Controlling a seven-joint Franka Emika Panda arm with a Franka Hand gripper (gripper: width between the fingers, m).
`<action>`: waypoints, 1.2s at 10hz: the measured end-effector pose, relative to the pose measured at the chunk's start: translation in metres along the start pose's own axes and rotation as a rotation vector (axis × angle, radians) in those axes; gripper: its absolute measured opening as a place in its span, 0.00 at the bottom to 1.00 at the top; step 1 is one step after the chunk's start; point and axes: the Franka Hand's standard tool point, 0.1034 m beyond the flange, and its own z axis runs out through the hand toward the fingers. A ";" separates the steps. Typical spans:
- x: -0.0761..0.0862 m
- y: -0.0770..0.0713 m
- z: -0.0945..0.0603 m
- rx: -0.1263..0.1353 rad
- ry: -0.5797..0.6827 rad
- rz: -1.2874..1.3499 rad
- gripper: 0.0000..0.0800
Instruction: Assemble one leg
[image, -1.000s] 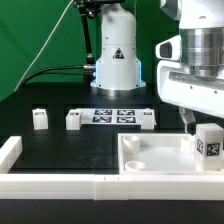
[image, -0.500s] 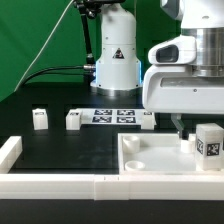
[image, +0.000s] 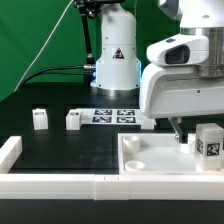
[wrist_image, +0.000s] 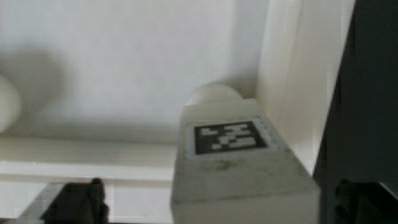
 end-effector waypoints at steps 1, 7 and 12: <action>0.000 0.000 0.000 0.000 0.000 0.000 0.48; -0.001 -0.001 0.001 0.004 -0.002 0.177 0.36; -0.002 -0.002 0.002 0.011 -0.010 0.823 0.36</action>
Offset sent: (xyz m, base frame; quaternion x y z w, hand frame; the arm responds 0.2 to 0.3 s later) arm 0.0000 0.0000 0.0000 0.0000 0.0000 0.0000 1.0000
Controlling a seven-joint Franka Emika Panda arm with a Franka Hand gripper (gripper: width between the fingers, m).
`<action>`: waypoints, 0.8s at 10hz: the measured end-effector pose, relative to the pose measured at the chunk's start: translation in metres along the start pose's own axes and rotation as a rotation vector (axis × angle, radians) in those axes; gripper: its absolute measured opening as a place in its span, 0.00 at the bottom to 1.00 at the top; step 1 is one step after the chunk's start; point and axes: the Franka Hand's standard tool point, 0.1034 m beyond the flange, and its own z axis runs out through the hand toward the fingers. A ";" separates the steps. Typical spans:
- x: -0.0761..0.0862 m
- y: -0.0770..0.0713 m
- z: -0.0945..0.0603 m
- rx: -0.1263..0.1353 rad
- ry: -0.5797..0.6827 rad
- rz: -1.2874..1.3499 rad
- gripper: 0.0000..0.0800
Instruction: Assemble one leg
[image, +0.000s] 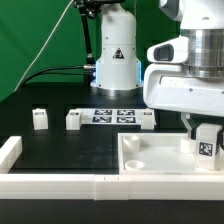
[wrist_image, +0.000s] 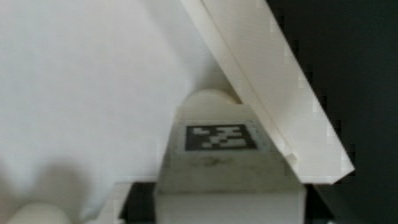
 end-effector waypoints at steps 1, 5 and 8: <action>0.001 0.000 0.000 0.003 -0.006 0.084 0.36; 0.001 0.000 0.000 0.012 -0.020 0.399 0.36; -0.003 -0.003 0.000 0.014 -0.021 0.308 0.76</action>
Offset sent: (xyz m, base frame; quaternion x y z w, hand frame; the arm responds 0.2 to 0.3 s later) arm 0.0000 0.0000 0.0000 0.0000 0.0000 0.2667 0.9638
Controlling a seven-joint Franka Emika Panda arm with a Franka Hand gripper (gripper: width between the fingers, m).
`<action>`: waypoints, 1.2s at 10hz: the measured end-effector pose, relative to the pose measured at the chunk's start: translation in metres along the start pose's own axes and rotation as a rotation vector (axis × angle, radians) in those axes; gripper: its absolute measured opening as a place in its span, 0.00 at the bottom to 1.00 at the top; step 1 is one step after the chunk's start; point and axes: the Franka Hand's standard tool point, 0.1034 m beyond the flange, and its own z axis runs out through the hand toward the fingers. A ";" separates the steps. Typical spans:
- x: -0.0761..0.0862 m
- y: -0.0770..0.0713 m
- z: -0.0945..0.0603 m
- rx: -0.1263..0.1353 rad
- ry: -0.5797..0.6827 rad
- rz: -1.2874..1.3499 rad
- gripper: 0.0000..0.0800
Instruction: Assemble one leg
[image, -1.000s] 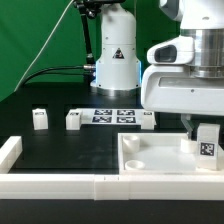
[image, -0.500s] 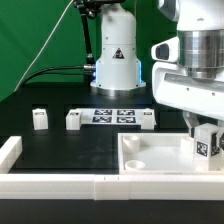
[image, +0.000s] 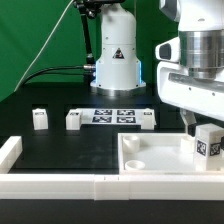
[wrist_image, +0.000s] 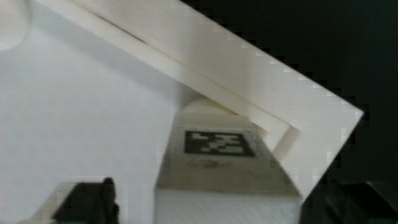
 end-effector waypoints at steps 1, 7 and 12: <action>0.000 0.000 0.000 0.000 0.001 -0.086 0.76; 0.002 0.001 0.000 -0.011 0.007 -0.857 0.81; 0.006 0.002 -0.001 -0.040 0.025 -1.213 0.68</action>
Offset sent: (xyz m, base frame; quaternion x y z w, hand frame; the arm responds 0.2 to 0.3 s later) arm 0.0001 0.0093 0.0038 -0.0122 0.0014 -0.3434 0.9391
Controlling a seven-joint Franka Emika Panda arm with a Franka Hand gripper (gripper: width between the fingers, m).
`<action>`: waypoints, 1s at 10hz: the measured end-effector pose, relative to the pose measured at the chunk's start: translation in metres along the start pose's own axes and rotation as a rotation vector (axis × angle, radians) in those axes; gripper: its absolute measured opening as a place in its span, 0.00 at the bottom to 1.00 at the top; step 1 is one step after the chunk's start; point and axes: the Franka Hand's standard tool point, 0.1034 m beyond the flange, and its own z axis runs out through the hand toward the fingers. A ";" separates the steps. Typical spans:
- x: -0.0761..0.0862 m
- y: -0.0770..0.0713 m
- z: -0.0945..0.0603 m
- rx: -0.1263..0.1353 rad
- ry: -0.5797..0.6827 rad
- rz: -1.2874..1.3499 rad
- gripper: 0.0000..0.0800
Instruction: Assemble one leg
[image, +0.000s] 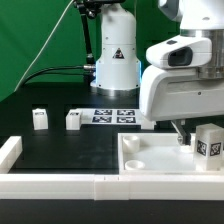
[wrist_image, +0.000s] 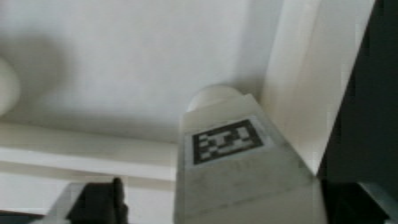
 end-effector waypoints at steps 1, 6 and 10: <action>0.000 0.000 0.000 0.000 0.000 0.004 0.51; 0.000 -0.001 0.000 0.007 0.000 0.137 0.36; -0.001 -0.002 0.001 0.018 -0.008 0.747 0.36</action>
Offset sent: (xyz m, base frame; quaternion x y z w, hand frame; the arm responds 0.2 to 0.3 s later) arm 0.0000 0.0000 0.0000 0.0000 0.0000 0.0899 0.9960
